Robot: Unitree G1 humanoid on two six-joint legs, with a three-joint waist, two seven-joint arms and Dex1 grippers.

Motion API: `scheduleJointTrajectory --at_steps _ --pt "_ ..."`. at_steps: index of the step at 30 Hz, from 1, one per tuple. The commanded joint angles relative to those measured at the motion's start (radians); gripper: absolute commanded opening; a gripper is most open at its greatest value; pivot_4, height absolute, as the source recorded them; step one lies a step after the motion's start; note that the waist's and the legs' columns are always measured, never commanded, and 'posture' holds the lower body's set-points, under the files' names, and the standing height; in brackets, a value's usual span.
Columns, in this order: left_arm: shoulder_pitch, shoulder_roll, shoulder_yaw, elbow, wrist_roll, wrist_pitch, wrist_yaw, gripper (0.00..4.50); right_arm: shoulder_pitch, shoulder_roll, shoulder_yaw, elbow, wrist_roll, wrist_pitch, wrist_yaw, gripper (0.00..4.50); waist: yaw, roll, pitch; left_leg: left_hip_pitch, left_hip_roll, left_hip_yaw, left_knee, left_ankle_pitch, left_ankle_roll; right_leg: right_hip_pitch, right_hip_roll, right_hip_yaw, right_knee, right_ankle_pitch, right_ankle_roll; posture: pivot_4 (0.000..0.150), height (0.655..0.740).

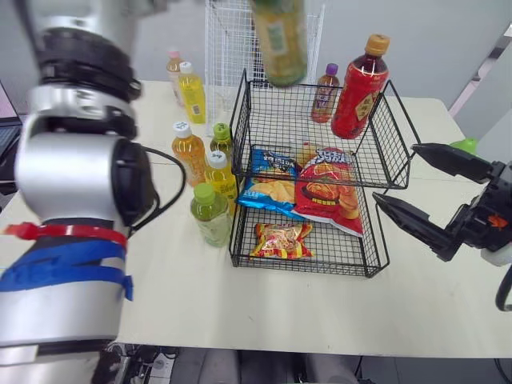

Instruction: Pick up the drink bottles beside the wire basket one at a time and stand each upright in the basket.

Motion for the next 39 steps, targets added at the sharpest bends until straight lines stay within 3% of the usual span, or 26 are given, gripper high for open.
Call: scheduleJointTrajectory --at_steps 1,12,22,32,39 --pt "-0.039 -0.059 0.022 0.060 0.043 -0.114 0.063 1.35 -0.006 -0.011 -0.032 -0.016 0.011 -0.034 -0.073 4.50 -0.001 0.000 0.000 0.000 0.000 0.000 0.000 0.000 0.000 0.000 0.000 0.000 0.000 0.000 0.000 0.150 0.7360" --pt "-0.018 -0.159 0.050 0.178 0.131 -0.242 0.168 1.35 0.028 -0.025 -0.044 -0.025 -0.008 -0.049 -0.118 4.50 0.001 0.000 0.000 -0.002 -0.001 0.001 -0.004 0.000 0.000 -0.003 0.000 0.001 -0.001 0.000 -0.001 0.150 0.7360" --pt "-0.015 -0.182 0.077 0.184 0.155 -0.261 0.148 1.35 0.035 -0.063 -0.085 -0.015 0.044 -0.048 -0.111 4.50 0.001 0.000 0.000 -0.002 -0.001 0.001 -0.004 0.000 0.000 -0.002 0.000 0.001 -0.001 0.000 -0.001 0.150 0.7360" --pt "-0.017 -0.148 0.113 0.165 0.159 -0.256 0.084 4.36 0.062 -0.060 -0.110 -0.019 0.050 -0.054 -0.095 4.50 0.002 0.000 0.000 0.000 -0.001 0.001 -0.004 0.000 0.000 -0.001 0.000 0.001 0.000 0.001 -0.001 0.150 0.7360" --pt "0.004 -0.054 0.094 0.114 0.175 -0.253 -0.002 4.47 0.062 -0.059 -0.103 -0.014 0.041 -0.065 -0.084 4.50 0.000 0.000 0.000 0.000 -0.001 0.001 -0.004 0.000 0.000 -0.001 0.000 0.001 0.000 0.001 -0.001 0.150 0.7360"
